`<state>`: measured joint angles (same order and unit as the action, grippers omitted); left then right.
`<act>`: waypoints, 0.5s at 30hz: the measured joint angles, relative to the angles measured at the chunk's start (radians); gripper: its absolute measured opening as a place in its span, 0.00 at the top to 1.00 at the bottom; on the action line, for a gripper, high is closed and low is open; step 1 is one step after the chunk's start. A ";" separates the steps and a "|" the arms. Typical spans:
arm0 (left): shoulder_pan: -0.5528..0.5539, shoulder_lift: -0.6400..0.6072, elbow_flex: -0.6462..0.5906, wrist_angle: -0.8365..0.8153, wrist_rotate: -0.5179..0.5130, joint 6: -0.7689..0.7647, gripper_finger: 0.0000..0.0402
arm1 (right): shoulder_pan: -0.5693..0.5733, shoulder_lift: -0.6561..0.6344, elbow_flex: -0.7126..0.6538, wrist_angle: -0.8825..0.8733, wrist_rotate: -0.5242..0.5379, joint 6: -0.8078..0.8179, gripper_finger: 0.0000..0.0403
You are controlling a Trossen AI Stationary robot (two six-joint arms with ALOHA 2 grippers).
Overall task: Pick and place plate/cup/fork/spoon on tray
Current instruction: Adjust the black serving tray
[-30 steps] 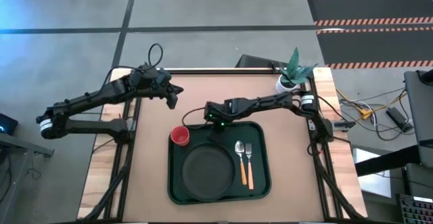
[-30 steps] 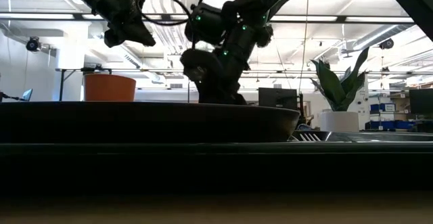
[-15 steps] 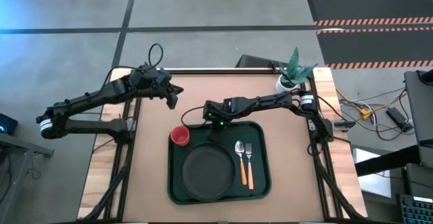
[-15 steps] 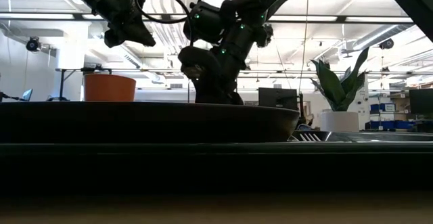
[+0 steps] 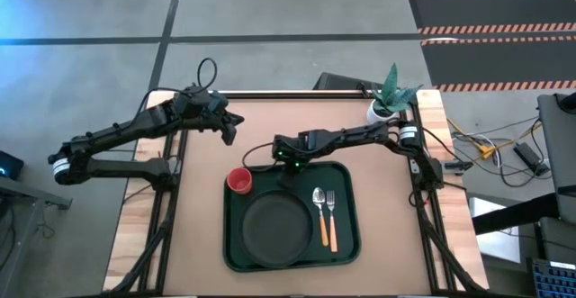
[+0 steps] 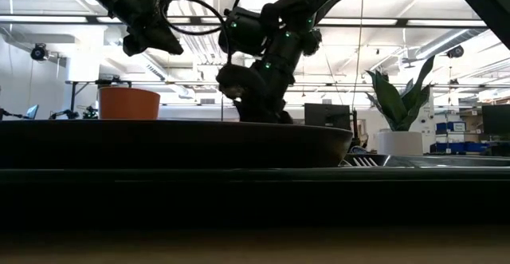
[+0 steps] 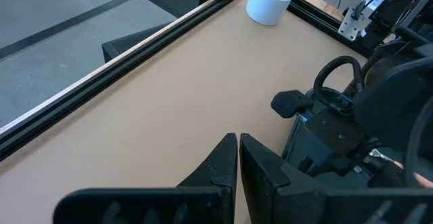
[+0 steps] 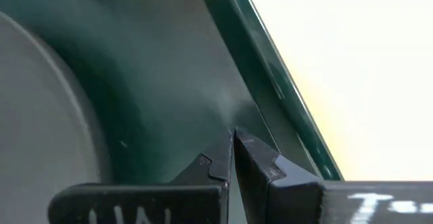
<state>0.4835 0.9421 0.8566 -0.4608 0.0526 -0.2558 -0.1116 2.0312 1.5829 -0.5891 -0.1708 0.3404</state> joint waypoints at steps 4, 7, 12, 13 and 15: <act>0.000 0.000 0.000 0.000 0.000 0.000 1.00 | 0.000 0.000 -0.013 -0.051 0.027 -0.003 0.98; 0.000 0.000 0.000 0.000 0.000 -0.001 1.00 | -0.001 0.000 -0.027 -0.049 0.052 -0.004 0.98; 0.000 0.000 0.000 0.000 0.000 -0.001 1.00 | -0.016 -0.001 -0.050 -0.045 0.084 -0.004 0.98; 0.000 0.000 0.000 0.000 0.000 -0.002 1.00 | -0.021 -0.001 -0.052 -0.044 0.081 -0.004 0.98; 0.000 0.000 0.000 0.000 0.000 -0.002 1.00 | -0.033 -0.002 -0.054 -0.045 0.081 -0.008 0.98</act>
<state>0.4839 0.9421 0.8566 -0.4608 0.0526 -0.2579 -0.1445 2.0293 1.5284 -0.6342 -0.0895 0.3329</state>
